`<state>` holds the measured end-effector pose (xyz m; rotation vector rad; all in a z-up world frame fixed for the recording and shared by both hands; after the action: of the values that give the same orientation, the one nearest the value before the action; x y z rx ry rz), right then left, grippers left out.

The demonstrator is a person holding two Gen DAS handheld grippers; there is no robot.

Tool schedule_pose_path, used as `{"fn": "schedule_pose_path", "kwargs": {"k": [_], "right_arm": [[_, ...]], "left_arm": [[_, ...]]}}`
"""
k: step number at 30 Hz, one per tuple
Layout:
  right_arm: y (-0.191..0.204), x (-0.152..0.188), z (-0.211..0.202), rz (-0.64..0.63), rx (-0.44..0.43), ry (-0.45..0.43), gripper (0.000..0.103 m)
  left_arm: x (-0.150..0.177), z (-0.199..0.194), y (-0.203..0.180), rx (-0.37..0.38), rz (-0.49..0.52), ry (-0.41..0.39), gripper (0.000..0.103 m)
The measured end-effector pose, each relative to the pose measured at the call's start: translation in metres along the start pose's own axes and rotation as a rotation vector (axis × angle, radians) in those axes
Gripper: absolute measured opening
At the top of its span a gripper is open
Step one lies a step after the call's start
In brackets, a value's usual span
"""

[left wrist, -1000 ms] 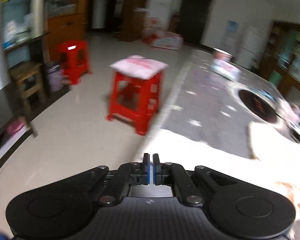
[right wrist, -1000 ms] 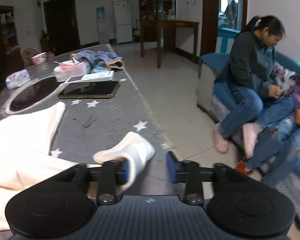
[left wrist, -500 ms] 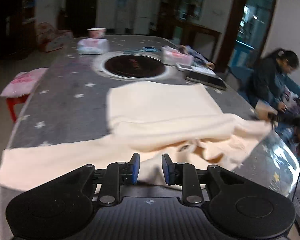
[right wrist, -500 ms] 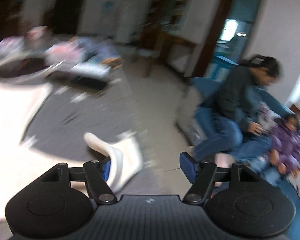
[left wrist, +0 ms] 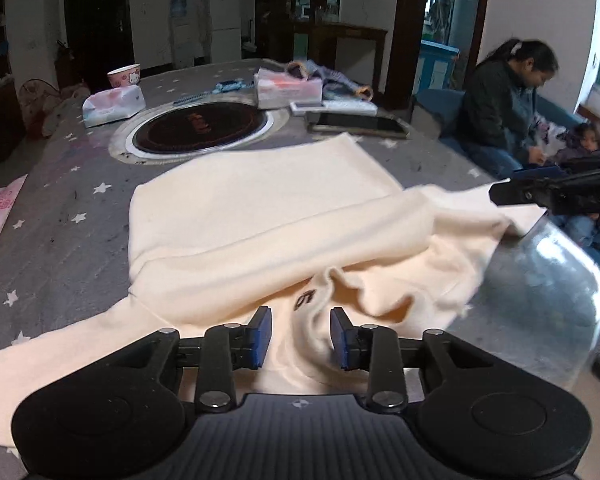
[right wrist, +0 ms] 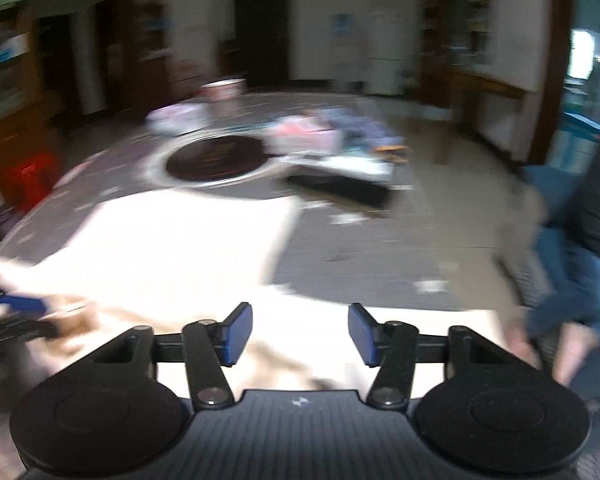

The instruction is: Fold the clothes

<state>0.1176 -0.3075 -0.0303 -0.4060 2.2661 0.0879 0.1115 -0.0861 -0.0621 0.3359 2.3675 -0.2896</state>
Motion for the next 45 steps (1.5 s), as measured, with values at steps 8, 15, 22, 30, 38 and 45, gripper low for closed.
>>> {"fn": "schedule_pose_path", "kwargs": {"k": [8, 15, 22, 30, 38, 45], "right_arm": [[0.097, -0.005, 0.019, -0.147, -0.246, 0.061, 0.034], [0.122, 0.016, 0.032, -0.210, -0.255, 0.123, 0.007], [0.124, 0.025, -0.012, -0.270, -0.272, 0.095, 0.004], [0.129, 0.030, -0.022, -0.309, -0.268, 0.102, 0.010], [0.129, 0.023, -0.019, -0.295, -0.271, 0.081, 0.022], [0.125, 0.014, -0.017, -0.277, -0.282, 0.064, 0.022]], "left_arm": [[0.007, -0.025, -0.003, 0.021, 0.028, -0.069, 0.003], [0.018, -0.047, 0.001, 0.029, 0.022, -0.089, 0.002], [0.022, -0.064, -0.003, 0.054, 0.068, -0.105, 0.004], [0.018, -0.034, -0.008, 0.044, 0.079, -0.049, 0.040], [0.026, -0.035, -0.007, 0.046, 0.079, -0.061, 0.002], [0.049, -0.077, -0.010, 0.098, 0.169, -0.114, 0.003]]}}
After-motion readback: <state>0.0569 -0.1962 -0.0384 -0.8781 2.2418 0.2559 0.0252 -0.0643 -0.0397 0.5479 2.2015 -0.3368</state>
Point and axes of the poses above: each gripper's, at about its wrist camera, not at the fingertips, and z roughly the way its jaws point, y to its left, x to its underside, the point moved 7 cm from there along z, roughly the way its jaws point, and after that the axes turned 8 degrees about -z, right-handed, at the moved point
